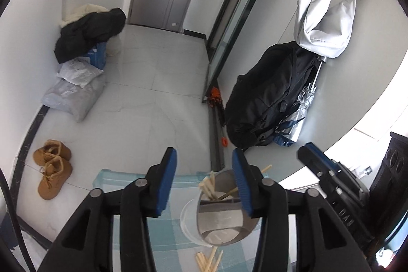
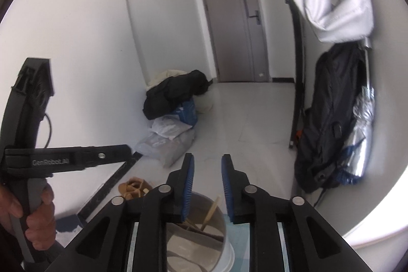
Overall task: Organize utensils
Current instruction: 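Lower both chopsticks into the caddy and open both grippers to release, then withdraw both open grippers from the caddy back over the chopstick pile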
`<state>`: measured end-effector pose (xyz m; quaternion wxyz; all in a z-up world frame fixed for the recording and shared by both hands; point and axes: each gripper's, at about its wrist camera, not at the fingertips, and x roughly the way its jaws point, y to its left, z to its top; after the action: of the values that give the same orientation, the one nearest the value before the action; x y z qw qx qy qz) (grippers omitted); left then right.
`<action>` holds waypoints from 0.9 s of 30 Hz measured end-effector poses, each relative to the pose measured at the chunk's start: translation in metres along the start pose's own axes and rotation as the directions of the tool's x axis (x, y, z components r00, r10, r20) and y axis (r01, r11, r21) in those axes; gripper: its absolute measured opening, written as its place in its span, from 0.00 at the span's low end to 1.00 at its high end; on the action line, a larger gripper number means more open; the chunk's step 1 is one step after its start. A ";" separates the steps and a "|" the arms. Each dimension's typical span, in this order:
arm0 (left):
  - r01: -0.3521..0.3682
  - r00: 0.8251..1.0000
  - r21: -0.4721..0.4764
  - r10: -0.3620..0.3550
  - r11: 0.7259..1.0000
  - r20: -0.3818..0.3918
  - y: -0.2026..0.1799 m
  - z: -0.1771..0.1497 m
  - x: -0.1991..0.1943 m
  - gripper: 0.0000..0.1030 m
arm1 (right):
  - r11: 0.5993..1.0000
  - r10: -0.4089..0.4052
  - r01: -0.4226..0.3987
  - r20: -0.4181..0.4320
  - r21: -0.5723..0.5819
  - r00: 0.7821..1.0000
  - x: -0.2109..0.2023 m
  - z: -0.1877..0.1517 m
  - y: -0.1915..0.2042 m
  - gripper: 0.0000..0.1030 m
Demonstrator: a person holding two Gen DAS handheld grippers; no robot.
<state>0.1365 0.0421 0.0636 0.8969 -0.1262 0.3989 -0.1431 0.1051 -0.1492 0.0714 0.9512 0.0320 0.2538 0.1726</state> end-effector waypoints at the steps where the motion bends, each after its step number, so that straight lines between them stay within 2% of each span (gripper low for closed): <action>1: -0.019 1.000 0.003 0.019 1.000 0.009 -0.001 -0.002 -0.004 0.46 | 1.000 -0.004 0.004 0.003 0.020 1.000 -0.003 -0.002 -0.003 0.24; 5: -0.071 0.996 0.016 0.071 0.997 0.048 -0.007 -0.009 -0.015 0.56 | 0.997 -0.014 0.012 0.026 0.073 1.000 -0.020 -0.004 -0.010 0.28; 7: -0.081 0.995 0.017 0.080 0.997 0.061 -0.007 -0.013 -0.020 0.58 | 0.996 -0.026 0.022 0.044 0.081 0.999 -0.031 -0.004 -0.010 0.39; 11: -0.117 0.990 0.039 0.113 0.992 0.090 -0.014 -0.020 -0.032 0.60 | 0.996 -0.032 0.024 0.087 0.090 0.996 -0.054 -0.006 -0.008 0.45; 13: -0.127 0.987 0.047 0.122 0.991 0.105 -0.015 -0.024 -0.037 0.66 | 0.995 -0.042 0.033 0.103 0.089 0.994 -0.064 -0.009 -0.008 0.52; 16: -0.132 0.985 0.055 0.125 0.990 0.120 -0.018 -0.031 -0.044 0.69 | 0.995 -0.058 0.048 0.124 0.083 0.991 -0.078 -0.013 -0.005 0.63; 20: -0.144 0.982 0.066 0.134 0.987 0.135 -0.022 -0.042 -0.051 0.69 | 0.995 -0.060 0.048 0.137 0.089 0.989 -0.091 -0.023 -0.002 0.67; 24: -0.159 0.976 0.074 0.146 0.984 0.161 -0.024 -0.053 -0.056 0.79 | 0.993 -0.067 0.053 0.134 0.107 0.989 -0.100 -0.036 -0.004 0.70; 27: -0.177 0.970 0.085 0.159 0.981 0.183 -0.025 -0.063 -0.059 0.82 | 0.991 -0.074 0.060 0.126 0.116 0.989 -0.104 -0.047 -0.003 0.71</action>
<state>0.0473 0.0333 0.0714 0.9427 -0.0589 0.3198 -0.0749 -0.0012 -0.1894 0.0789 0.9677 0.0881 0.2013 0.1236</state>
